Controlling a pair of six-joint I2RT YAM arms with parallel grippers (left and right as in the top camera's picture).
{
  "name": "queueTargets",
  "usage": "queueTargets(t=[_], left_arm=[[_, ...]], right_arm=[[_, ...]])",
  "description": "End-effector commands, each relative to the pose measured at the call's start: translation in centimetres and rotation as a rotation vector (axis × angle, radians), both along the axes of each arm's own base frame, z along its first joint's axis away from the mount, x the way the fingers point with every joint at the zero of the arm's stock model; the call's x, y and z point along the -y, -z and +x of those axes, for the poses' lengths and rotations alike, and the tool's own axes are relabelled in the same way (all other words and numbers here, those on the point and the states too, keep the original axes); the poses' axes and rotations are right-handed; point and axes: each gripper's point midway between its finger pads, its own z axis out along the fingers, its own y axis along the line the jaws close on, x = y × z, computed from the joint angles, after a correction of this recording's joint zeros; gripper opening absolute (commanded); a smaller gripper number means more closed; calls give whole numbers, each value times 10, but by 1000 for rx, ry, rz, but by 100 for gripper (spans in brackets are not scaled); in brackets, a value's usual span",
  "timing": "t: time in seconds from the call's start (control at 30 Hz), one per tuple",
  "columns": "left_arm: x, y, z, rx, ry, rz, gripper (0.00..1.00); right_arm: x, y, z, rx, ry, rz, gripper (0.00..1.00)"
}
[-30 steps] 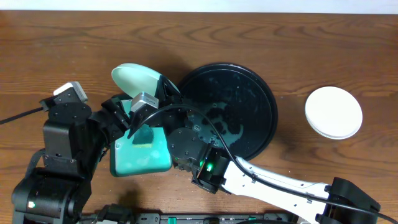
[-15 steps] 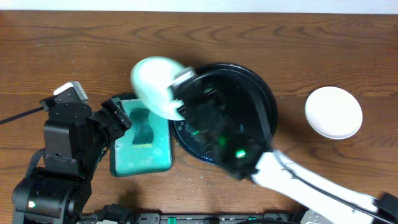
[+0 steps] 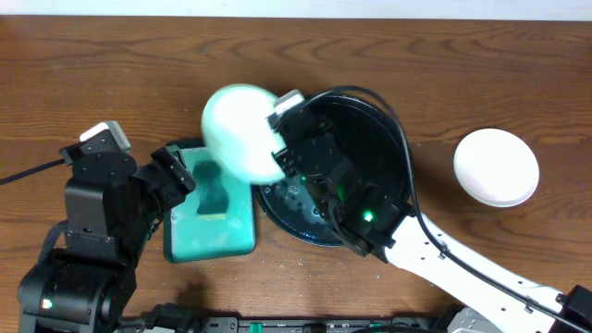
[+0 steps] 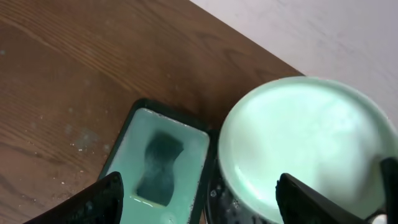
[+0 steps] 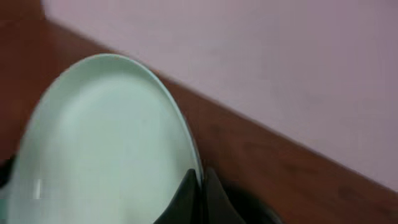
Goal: Clean dirty plates on tray and stack at the side
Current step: 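Carry the green plate right and stack it on the white plate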
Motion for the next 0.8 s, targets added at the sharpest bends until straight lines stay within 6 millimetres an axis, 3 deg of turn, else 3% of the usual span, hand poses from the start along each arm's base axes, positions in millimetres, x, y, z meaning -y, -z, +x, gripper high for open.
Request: queueTargets(t=[0.0,0.03,0.1,0.23,0.3,0.43,0.47,0.5,0.53,0.57,0.63,0.7,0.77], left_arm=[[-1,-5,-1,14,-4,-2,79],[-1,-5,-1,13,-4,-2,79],[-1,-5,-1,13,-4,-2,79],[-1,-5,-1,13,-4,-2,79],[-1,-5,-1,13,-4,-2,79],[-1,-5,-1,14,-4,-2,79],[-1,-5,-1,13,-4,-2,79],[-1,-5,-1,14,-4,-2,79],[-1,-5,-1,13,-4,-2,79],[-1,-5,-1,13,-4,-2,79],[-1,-5,-1,13,-4,-2,79],[-1,-5,-1,13,-4,-2,79],[-1,-5,-1,14,-4,-2,79]], right_arm=[[-54,21,-34,13,-401,-167,1],[-50,25,-28,-4,-348,-157,1],[-9,28,2,-77,-18,-16,1],[25,29,24,-183,101,176,1],[55,35,41,-277,139,275,1],[155,61,74,-518,287,490,1],[203,72,76,-626,359,611,1],[237,81,73,-682,415,666,1],[287,96,64,-730,548,707,1],[317,105,56,-748,645,723,1],[399,131,23,-785,945,737,1],[448,148,-6,-802,1146,733,1],[478,162,-30,-836,1265,754,1]])
